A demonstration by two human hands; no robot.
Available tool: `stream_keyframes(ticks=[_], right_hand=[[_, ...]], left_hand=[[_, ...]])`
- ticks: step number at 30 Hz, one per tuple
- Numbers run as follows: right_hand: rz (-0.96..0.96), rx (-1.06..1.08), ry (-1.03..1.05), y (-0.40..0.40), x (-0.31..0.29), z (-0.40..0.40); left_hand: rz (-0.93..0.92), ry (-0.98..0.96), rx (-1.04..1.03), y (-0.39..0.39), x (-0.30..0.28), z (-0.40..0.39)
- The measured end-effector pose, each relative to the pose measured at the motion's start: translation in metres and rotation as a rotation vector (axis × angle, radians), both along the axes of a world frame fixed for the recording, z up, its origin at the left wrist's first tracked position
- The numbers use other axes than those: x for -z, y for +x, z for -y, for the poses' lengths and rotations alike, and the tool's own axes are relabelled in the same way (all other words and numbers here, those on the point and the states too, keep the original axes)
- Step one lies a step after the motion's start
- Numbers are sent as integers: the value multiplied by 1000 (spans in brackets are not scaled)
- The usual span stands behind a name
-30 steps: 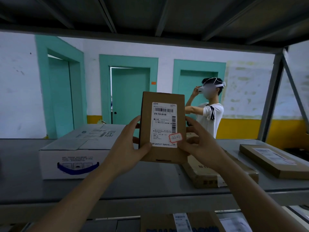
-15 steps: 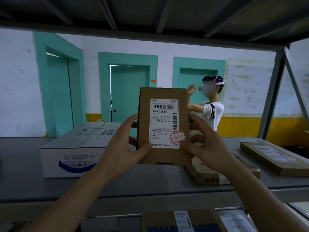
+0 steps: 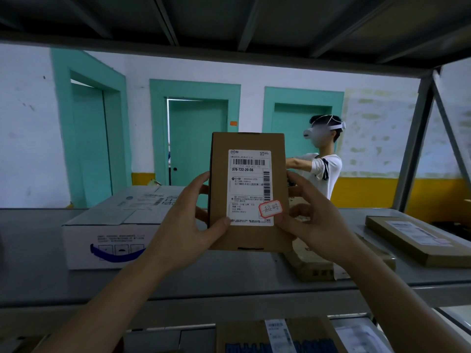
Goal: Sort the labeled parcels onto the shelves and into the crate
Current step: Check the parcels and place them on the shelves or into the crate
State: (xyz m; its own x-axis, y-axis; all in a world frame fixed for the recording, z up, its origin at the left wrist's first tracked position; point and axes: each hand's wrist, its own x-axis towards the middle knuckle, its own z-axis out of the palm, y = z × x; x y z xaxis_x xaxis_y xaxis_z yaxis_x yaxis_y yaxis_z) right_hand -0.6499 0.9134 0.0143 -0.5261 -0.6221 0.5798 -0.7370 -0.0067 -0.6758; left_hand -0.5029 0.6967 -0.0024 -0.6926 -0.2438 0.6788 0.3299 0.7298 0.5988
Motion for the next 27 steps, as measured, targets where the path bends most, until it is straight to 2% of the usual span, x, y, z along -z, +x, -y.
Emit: stream_keyframes(ticks=[9, 18, 27], right_hand=[[-4, 17, 10, -1, -1, -10], [73, 23, -19, 6, -1, -41], [59, 233, -39, 26, 10, -108]], left_hand=[[5, -14, -11, -2, -1, -7], [3, -9, 52, -10, -6, -31], [-26, 4, 254, -41, 6, -73]])
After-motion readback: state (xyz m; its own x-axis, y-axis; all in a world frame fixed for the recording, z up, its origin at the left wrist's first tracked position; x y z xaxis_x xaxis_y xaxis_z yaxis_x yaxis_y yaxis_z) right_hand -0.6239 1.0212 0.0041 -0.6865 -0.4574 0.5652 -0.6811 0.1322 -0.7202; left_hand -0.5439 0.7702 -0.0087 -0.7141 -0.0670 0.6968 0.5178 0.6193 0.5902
